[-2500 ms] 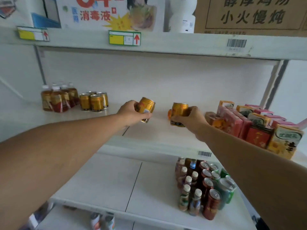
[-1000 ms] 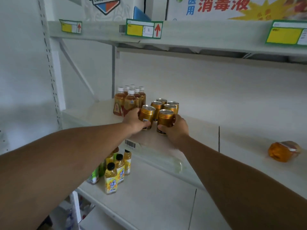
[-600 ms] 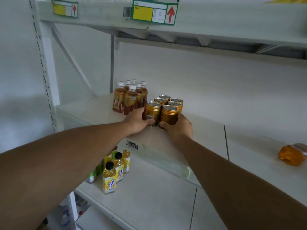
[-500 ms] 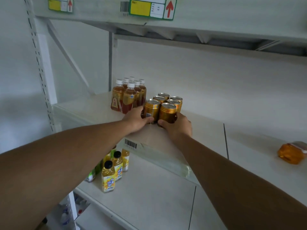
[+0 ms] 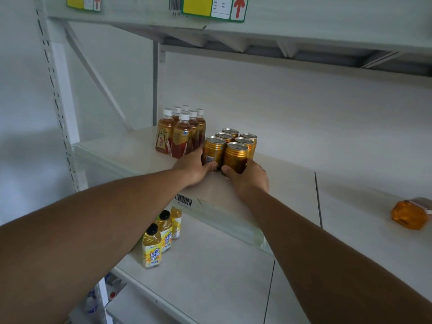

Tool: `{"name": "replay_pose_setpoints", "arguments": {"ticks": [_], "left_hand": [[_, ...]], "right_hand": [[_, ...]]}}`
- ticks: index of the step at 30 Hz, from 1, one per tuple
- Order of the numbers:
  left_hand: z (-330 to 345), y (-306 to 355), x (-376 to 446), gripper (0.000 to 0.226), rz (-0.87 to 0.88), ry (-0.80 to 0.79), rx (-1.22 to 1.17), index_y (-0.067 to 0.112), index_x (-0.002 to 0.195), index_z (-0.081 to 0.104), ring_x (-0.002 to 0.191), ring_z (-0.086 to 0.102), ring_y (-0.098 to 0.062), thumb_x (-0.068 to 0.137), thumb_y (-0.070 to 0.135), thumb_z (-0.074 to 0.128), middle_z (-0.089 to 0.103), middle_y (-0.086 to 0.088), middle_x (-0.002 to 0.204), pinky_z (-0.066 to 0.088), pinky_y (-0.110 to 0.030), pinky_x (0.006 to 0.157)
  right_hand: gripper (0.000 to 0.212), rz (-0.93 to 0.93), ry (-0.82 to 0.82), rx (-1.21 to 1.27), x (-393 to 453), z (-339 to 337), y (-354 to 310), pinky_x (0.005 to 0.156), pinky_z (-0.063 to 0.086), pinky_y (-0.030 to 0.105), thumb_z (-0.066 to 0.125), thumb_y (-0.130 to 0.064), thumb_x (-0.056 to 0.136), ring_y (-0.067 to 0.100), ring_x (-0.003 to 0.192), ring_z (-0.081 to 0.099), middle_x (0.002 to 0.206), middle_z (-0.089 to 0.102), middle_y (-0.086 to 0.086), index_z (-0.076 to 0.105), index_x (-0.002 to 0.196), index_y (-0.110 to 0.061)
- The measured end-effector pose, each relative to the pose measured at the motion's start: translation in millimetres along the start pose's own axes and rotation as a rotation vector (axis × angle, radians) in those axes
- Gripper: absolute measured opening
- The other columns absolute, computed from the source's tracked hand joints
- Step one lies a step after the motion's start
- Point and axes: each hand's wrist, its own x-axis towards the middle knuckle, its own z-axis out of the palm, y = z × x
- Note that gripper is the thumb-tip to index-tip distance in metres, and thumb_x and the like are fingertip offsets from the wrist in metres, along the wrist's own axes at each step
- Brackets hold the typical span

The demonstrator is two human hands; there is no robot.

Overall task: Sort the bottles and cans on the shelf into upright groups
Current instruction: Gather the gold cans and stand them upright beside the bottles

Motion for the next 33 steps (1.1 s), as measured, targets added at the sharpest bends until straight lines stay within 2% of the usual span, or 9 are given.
{"name": "replay_pose_setpoints", "arguments": {"ticks": [5, 9, 16, 20, 23, 26, 29, 31, 33], "left_hand": [[2, -1, 0, 0.08, 0.011, -0.007, 0.022, 0.038, 0.172, 0.013, 0.15, 0.047, -0.034, 0.106, 0.06, 0.053, 0.048, -0.004, 0.166, 0.042, -0.048, 0.119], [3, -2, 0, 0.079, 0.013, -0.011, 0.023, 0.037, 0.171, 0.014, 0.149, 0.048, -0.034, 0.106, 0.061, 0.053, 0.049, -0.005, 0.166, 0.043, -0.049, 0.118], [3, -2, -1, 0.086, 0.006, -0.017, 0.008, 0.035, 0.172, 0.011, 0.151, 0.046, -0.035, 0.104, 0.06, 0.057, 0.045, -0.006, 0.169, 0.041, -0.049, 0.12], [2, -2, -3, 0.103, -0.095, -0.004, -0.161, 0.034, 0.173, 0.002, 0.154, 0.041, -0.034, 0.094, 0.062, 0.061, 0.037, -0.005, 0.173, 0.037, -0.049, 0.119], [0, -2, -5, 0.099, -0.084, 0.081, -0.31, 0.032, 0.173, 0.006, 0.156, 0.038, -0.031, 0.093, 0.054, 0.06, 0.032, -0.003, 0.175, 0.034, -0.05, 0.119], [-2, 1, -10, 0.097, -0.037, 0.158, -0.394, 0.029, 0.172, 0.013, 0.157, 0.037, -0.027, 0.091, 0.056, 0.06, 0.035, 0.0, 0.173, 0.033, -0.05, 0.121], [-5, 3, -17, 0.093, -0.011, 0.204, -0.441, 0.03, 0.17, 0.02, 0.156, 0.037, -0.025, 0.089, 0.058, 0.058, 0.036, 0.002, 0.172, 0.035, -0.052, 0.122], [-8, 3, -24, 0.091, 0.016, 0.215, -0.447, 0.03, 0.169, 0.024, 0.155, 0.038, -0.023, 0.089, 0.058, 0.057, 0.036, 0.002, 0.172, 0.036, -0.052, 0.122], [-11, 2, -31, 0.087, 0.044, 0.22, -0.419, 0.028, 0.166, 0.03, 0.152, 0.041, -0.023, 0.089, 0.058, 0.057, 0.04, 0.002, 0.168, 0.039, -0.051, 0.12]], "right_hand": [[0.055, -0.003, -0.02, -0.011, 0, 0, 0, 0.073, 0.05, 0.033, 0.067, -0.063, 0.084, 0.021, 0.098, 0.065, 0.112, 0.071, -0.001, 0.065, 0.125, -0.027], [0.058, -0.007, -0.019, -0.038, 1, 2, 1, 0.086, 0.058, 0.04, 0.067, -0.064, 0.089, 0.023, 0.106, 0.066, 0.119, 0.07, 0.0, 0.062, 0.132, -0.026], [0.059, -0.015, -0.023, -0.067, 3, 3, 3, 0.092, 0.057, 0.044, 0.068, -0.065, 0.091, 0.025, 0.111, 0.065, 0.123, 0.069, 0.002, 0.061, 0.132, -0.024], [0.076, -0.004, -0.021, -0.022, 1, 1, 0, 0.094, 0.056, 0.043, 0.069, -0.071, 0.082, 0.025, 0.115, 0.064, 0.128, 0.066, 0.001, 0.056, 0.143, -0.027], [0.092, 0.015, 0.032, 0.088, -4, -1, -2, 0.089, 0.049, 0.037, 0.076, -0.071, 0.075, 0.024, 0.123, 0.06, 0.138, 0.059, 0.001, 0.046, 0.153, -0.03], [0.102, 0.004, 0.098, 0.145, -9, -5, -3, 0.092, 0.045, 0.036, 0.078, -0.067, 0.076, 0.024, 0.132, 0.056, 0.147, 0.05, 0.002, 0.037, 0.16, -0.026], [0.105, -0.007, 0.123, 0.115, -16, -12, -4, 0.105, 0.047, 0.042, 0.076, -0.069, 0.077, 0.024, 0.141, 0.048, 0.154, 0.043, 0.001, 0.033, 0.163, -0.026], [0.111, 0.004, 0.095, 0.049, -23, -19, -4, 0.115, 0.042, 0.049, 0.073, -0.074, 0.077, 0.026, 0.15, 0.039, 0.163, 0.036, 0.003, 0.028, 0.166, -0.027], [0.114, 0.005, 0.06, -0.021, -33, -30, 0, 0.118, 0.038, 0.052, 0.069, -0.08, 0.076, 0.028, 0.154, 0.032, 0.168, 0.032, 0.004, 0.025, 0.168, -0.027]]}}
